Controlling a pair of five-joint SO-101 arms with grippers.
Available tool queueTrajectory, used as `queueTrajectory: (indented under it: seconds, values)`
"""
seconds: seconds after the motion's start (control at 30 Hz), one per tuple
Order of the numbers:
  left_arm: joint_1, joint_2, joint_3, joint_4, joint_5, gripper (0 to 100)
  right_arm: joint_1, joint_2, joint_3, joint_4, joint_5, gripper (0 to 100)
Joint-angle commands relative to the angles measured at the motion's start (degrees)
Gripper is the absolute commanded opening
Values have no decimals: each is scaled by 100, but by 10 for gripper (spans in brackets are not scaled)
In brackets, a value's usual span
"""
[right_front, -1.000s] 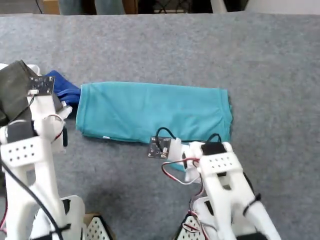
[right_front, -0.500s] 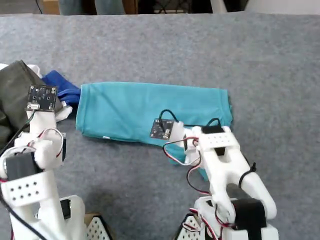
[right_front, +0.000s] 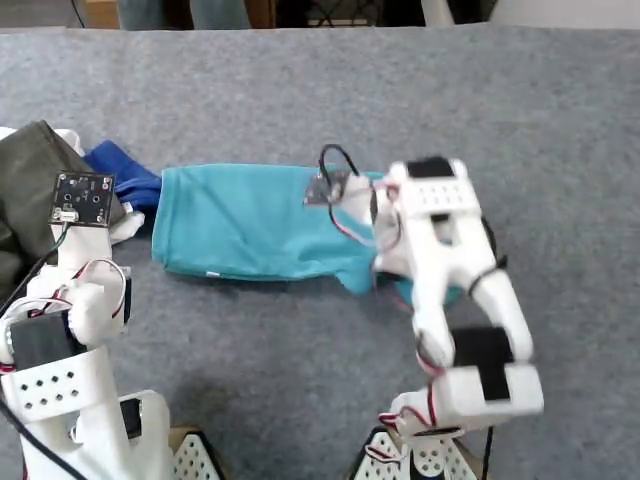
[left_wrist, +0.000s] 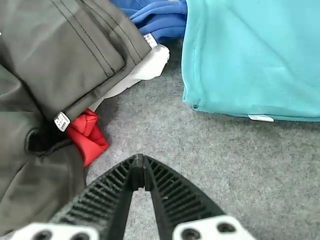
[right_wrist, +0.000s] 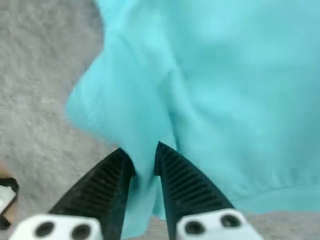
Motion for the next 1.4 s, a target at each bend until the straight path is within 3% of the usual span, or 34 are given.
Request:
queueTrajectory:
  seconds: [0.0,0.27,0.47,0.67,0.93,1.03,1.17,1.37]
  values:
    - [-4,-70,-259,-44,-26,29,-79,901,-1771,519,141,14]
    - [13,-97,-189,-53,-26,29,-176,2993,-4840,1609,809,15]
    - [13,-105,48,-26,-53,30,-431,4127,-6246,1820,800,18]
    - [13,-114,66,-26,-53,30,-325,4338,-7037,1793,-176,228]
    - [13,-79,40,-26,-26,30,229,4321,-8338,1934,-1284,236]
    - [-13,-79,40,-26,-26,30,624,4119,-8251,1943,-1776,184]
    - [-22,-70,40,-26,-26,30,1160,3389,-6835,1943,-2488,140]
    - [4,-70,40,-70,-26,30,1389,2431,-4224,1890,-4062,276]
